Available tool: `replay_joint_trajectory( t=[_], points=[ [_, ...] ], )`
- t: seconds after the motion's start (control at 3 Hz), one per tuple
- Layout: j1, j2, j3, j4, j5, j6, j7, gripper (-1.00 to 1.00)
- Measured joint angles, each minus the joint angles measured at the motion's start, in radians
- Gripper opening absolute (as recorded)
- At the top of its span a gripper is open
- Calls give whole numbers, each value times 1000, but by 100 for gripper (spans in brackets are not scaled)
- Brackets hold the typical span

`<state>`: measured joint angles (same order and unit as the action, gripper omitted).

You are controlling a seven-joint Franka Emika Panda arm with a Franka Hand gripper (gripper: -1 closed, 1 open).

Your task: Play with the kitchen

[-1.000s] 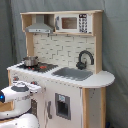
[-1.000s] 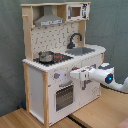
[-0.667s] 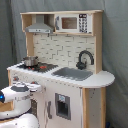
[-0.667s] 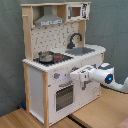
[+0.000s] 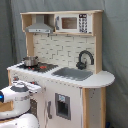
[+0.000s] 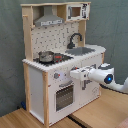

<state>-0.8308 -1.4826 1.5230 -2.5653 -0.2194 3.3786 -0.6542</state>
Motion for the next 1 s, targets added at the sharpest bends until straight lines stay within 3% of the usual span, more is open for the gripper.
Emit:
replay_joint_trajectory(
  t=[0.33, 1.0],
  points=[
    [3, 0, 0, -5, 4, -3, 7, 100],
    [128, 7, 22, -6, 4, -157, 41, 100]
  ],
)
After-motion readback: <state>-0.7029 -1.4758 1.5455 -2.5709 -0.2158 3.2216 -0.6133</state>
